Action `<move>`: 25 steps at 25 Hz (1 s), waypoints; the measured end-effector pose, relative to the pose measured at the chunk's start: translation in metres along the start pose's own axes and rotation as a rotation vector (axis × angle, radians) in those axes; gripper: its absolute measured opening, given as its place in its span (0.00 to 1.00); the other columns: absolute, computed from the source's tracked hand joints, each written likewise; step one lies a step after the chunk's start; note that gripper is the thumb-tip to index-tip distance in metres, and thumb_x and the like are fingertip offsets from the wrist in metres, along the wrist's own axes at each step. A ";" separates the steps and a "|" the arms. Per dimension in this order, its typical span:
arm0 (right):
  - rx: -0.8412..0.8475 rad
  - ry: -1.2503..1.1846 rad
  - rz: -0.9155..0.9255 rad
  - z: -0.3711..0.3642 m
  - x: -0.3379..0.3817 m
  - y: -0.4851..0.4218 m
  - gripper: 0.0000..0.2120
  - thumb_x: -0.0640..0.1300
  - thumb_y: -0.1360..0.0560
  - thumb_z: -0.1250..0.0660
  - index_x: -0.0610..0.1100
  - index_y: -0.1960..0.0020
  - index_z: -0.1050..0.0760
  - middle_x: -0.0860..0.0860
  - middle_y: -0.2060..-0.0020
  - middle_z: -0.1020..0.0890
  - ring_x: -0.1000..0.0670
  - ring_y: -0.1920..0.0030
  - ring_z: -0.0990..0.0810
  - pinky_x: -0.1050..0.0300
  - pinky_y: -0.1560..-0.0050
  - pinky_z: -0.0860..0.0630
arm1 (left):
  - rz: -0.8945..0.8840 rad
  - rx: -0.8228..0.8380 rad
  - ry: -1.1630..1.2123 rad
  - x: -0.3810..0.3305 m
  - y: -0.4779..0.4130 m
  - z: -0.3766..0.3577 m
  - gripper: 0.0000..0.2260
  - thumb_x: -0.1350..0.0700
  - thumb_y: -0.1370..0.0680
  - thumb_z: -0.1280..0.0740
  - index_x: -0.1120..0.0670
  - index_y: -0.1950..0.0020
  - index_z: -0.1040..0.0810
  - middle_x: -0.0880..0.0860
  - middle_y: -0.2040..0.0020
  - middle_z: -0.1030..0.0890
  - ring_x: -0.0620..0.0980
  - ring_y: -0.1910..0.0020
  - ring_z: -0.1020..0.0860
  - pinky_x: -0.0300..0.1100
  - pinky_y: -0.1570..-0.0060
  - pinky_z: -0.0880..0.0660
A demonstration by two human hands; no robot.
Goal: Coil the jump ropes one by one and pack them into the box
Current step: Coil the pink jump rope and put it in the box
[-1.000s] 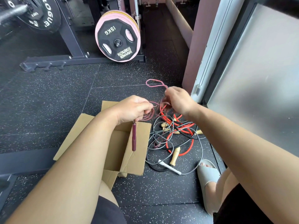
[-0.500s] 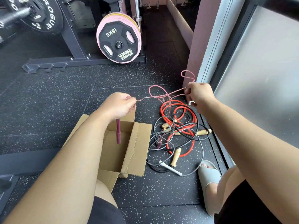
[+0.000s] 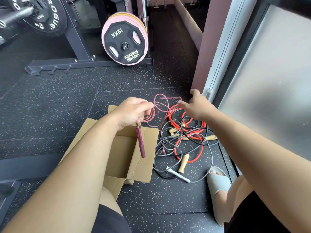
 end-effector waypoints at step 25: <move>0.528 0.288 0.291 -0.024 0.004 0.013 0.28 0.37 0.33 0.39 0.53 0.34 0.26 0.51 0.47 0.16 0.53 0.52 0.17 0.56 0.50 0.20 | -0.132 -0.503 0.371 0.000 0.001 0.061 0.15 0.60 0.20 0.41 0.55 0.68 0.33 0.45 0.79 0.38 0.46 0.78 0.38 0.43 0.70 0.40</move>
Point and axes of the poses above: each hand's wrist, its own y-axis away from the middle knuckle, its own z-axis out of the back of the hand, x = y × z, the point moved 7 cm from there along -y, towards the middle knuckle
